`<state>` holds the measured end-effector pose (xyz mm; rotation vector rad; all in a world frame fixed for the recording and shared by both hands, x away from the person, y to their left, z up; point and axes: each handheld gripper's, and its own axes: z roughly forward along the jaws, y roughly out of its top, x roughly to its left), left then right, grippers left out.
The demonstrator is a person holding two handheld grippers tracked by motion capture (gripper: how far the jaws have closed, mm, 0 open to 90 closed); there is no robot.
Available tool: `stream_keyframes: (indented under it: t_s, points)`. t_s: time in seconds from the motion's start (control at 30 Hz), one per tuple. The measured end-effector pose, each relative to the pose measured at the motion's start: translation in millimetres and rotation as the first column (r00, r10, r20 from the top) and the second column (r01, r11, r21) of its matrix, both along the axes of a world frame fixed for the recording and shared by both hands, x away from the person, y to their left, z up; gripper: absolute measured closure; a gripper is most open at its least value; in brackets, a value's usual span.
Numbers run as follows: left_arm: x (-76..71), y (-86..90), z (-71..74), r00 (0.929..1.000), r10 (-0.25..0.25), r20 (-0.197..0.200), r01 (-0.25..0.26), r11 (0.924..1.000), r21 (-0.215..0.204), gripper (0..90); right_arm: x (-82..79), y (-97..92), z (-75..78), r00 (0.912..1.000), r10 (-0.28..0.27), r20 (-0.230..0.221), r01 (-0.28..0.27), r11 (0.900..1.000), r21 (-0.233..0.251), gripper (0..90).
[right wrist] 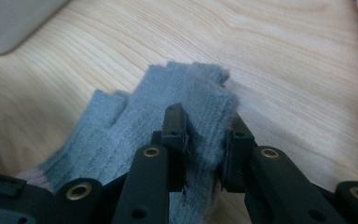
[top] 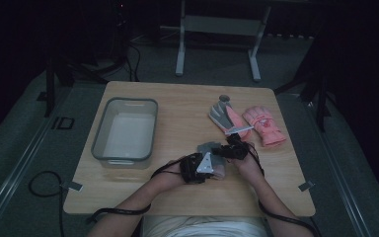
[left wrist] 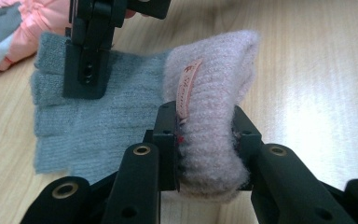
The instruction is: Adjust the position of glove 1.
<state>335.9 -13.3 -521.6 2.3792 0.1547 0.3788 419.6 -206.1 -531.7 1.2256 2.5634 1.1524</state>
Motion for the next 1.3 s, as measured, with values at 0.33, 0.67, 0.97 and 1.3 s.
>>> stream_keyframes:
  t_s: [0.33, 0.67, 0.97, 1.3]
  points:
    - [7.2, 14.7, 48.0, 0.9999, -0.01, 0.003, 0.011, 0.9997, -0.02, 70.2, 0.2, 1.7, 43.6, 0.998, 0.008, 0.063, -0.013, 0.9966, 0.082, 75.5]
    - [12.0, 32.7, 79.6, 0.9993, -0.012, 0.035, 0.011, 0.9997, 0.021, 70.1, 5.7, 20.6, 72.1, 0.993, 0.03, 0.115, -0.04, 0.995, 0.091, 75.5]
    - [13.5, 54.4, 95.3, 0.9983, 0.015, 0.057, -0.018, 0.9988, 0.045, 70.1, 12.9, 45.5, 87.4, 0.9905, 0.049, 0.129, -0.062, 0.9929, 0.101, 75.5]
    - [16.5, 86.6, 106.0, 0.9966, 0.055, 0.062, -0.058, 0.9973, 0.045, 70.1, 22.0, 81.4, 104.6, 0.986, 0.083, 0.145, -0.098, 0.9899, 0.102, 75.5]
